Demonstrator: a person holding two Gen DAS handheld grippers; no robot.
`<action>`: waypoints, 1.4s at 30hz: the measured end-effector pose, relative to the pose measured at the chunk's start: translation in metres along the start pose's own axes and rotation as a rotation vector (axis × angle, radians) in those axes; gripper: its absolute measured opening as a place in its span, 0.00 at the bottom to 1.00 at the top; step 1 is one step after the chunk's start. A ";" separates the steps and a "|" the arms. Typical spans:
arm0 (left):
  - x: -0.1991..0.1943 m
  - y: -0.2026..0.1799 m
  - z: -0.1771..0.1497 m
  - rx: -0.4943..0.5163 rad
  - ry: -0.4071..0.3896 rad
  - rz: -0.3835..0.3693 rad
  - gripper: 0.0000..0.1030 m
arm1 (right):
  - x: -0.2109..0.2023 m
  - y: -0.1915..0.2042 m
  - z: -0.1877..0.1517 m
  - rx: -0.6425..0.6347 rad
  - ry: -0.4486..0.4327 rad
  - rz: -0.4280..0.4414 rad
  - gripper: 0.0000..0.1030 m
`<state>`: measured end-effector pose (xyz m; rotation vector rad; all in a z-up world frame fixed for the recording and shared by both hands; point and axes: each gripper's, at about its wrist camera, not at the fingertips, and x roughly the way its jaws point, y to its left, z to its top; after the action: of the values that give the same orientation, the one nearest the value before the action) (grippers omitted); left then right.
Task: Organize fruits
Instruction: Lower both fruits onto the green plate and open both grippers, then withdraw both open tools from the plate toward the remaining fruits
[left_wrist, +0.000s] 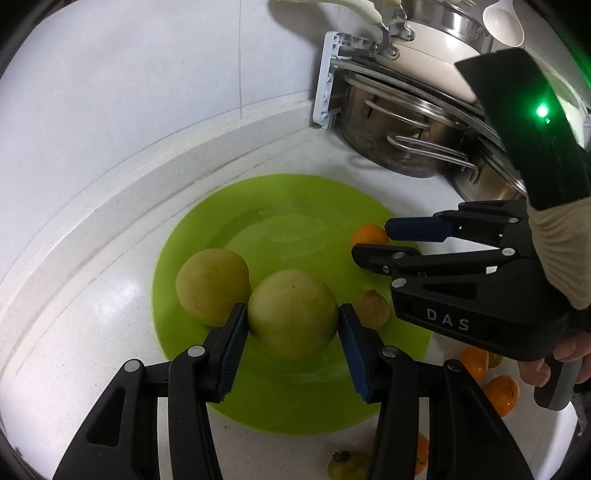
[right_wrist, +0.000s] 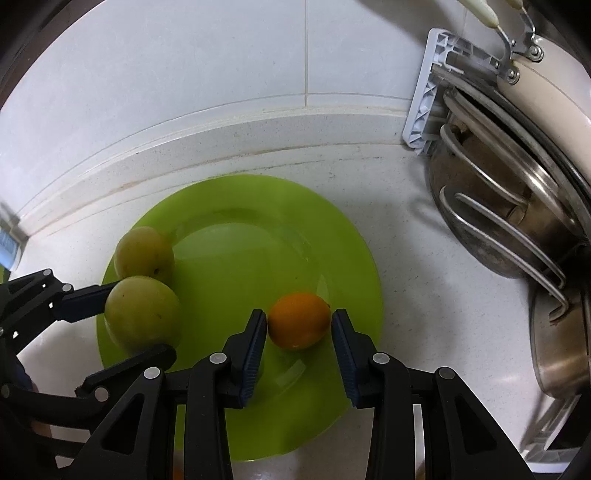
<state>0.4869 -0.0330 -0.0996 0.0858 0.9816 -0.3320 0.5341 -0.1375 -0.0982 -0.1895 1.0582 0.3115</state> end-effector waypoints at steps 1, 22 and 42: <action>0.001 0.000 0.000 -0.001 0.004 0.000 0.47 | 0.000 0.000 0.000 0.000 -0.001 0.004 0.37; -0.071 -0.002 -0.007 -0.025 -0.138 0.022 0.50 | -0.073 0.015 -0.024 0.032 -0.119 0.004 0.38; -0.177 -0.024 -0.040 0.019 -0.343 0.018 0.62 | -0.176 0.038 -0.079 0.107 -0.365 -0.061 0.54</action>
<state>0.3569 -0.0045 0.0259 0.0522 0.6378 -0.3266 0.3762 -0.1537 0.0183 -0.0651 0.7037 0.2227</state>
